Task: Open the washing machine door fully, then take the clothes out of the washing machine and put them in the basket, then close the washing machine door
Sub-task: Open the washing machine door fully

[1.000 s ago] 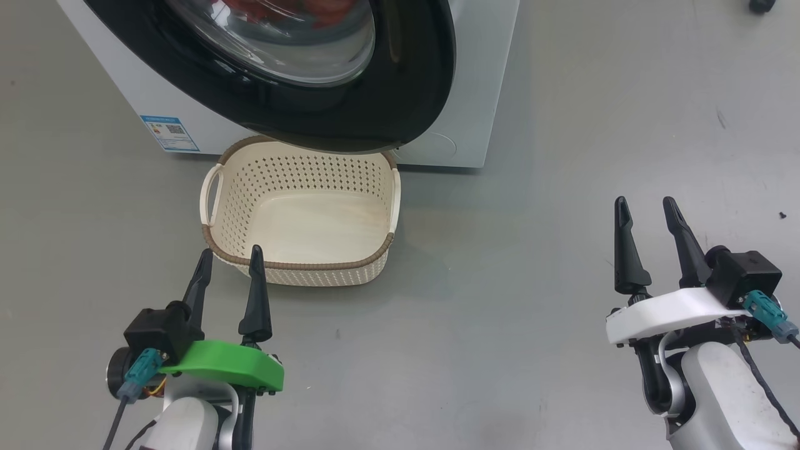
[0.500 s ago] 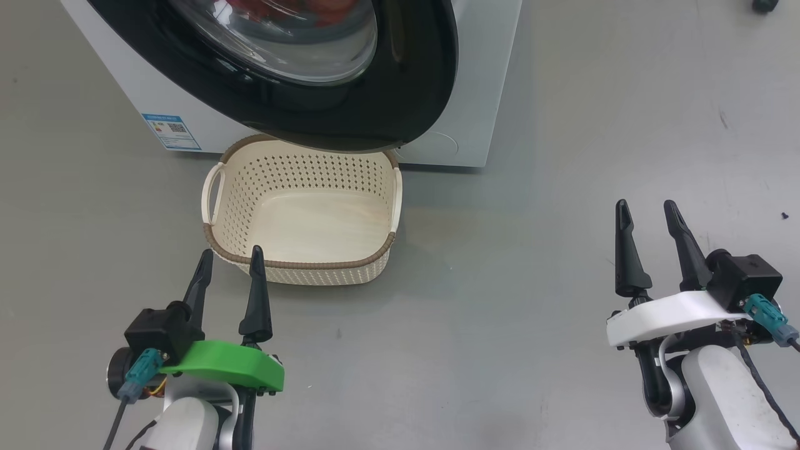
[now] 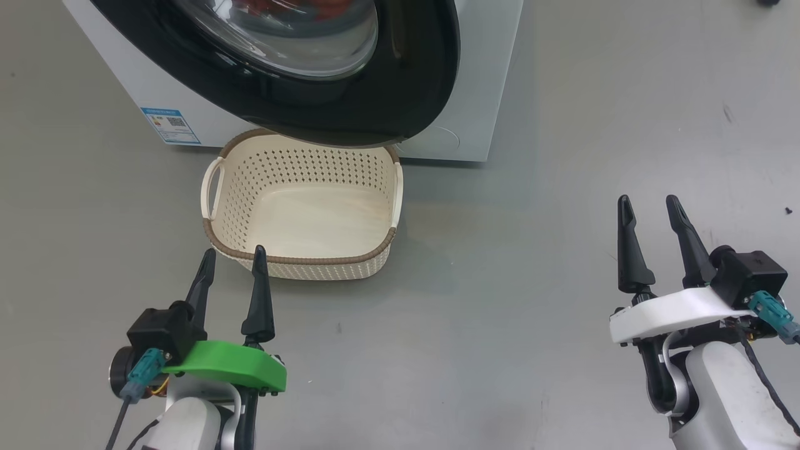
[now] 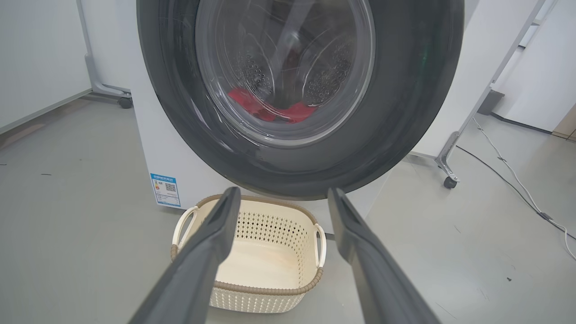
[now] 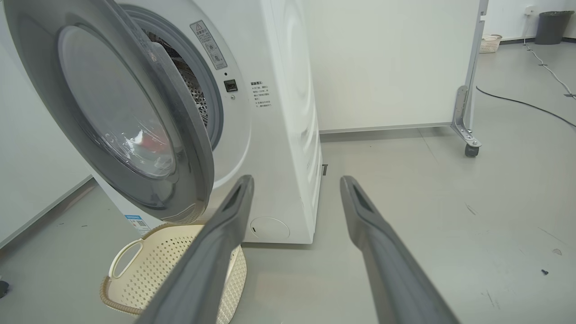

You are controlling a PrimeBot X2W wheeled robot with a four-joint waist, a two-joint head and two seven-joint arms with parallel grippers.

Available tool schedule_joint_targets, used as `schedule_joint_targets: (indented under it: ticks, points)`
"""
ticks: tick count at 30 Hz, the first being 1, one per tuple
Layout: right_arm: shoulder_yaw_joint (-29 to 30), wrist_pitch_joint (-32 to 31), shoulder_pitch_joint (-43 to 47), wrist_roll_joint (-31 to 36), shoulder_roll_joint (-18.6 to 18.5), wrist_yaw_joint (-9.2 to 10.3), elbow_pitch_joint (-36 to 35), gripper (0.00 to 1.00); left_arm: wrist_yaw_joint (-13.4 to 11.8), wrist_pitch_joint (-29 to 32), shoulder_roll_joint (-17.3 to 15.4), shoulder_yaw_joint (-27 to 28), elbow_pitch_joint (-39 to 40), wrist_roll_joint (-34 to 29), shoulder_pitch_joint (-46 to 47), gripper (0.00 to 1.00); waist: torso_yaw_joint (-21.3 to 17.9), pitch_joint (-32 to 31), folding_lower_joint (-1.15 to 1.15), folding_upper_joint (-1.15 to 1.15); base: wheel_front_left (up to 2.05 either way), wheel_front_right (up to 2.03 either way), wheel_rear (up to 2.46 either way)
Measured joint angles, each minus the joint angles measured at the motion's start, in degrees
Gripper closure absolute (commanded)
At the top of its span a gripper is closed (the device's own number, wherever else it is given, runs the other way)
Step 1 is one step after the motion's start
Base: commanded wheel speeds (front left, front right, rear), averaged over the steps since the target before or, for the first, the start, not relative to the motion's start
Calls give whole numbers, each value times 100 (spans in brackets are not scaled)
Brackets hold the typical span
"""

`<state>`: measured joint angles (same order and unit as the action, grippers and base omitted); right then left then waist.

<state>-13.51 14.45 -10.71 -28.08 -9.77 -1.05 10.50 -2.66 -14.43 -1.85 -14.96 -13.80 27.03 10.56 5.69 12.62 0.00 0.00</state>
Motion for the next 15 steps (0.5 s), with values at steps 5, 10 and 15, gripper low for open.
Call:
schedule_joint_targets:
  ticks: [5,10,15]
  points:
    - [-9,-4,-215,-1,-127,-143,-5,0,1,-1,-1,-75,37,0,5,0,17,106,0,0,0,0,0]
    - [10,-178,-671,-2,-323,-243,-36,0,1,0,-1,-164,70,0,15,0,59,229,0,0,0,0,0]
    - [53,-396,-1206,-14,-494,-336,-57,0,1,-1,-3,-248,81,0,65,0,125,366,0,0,0,0,0]
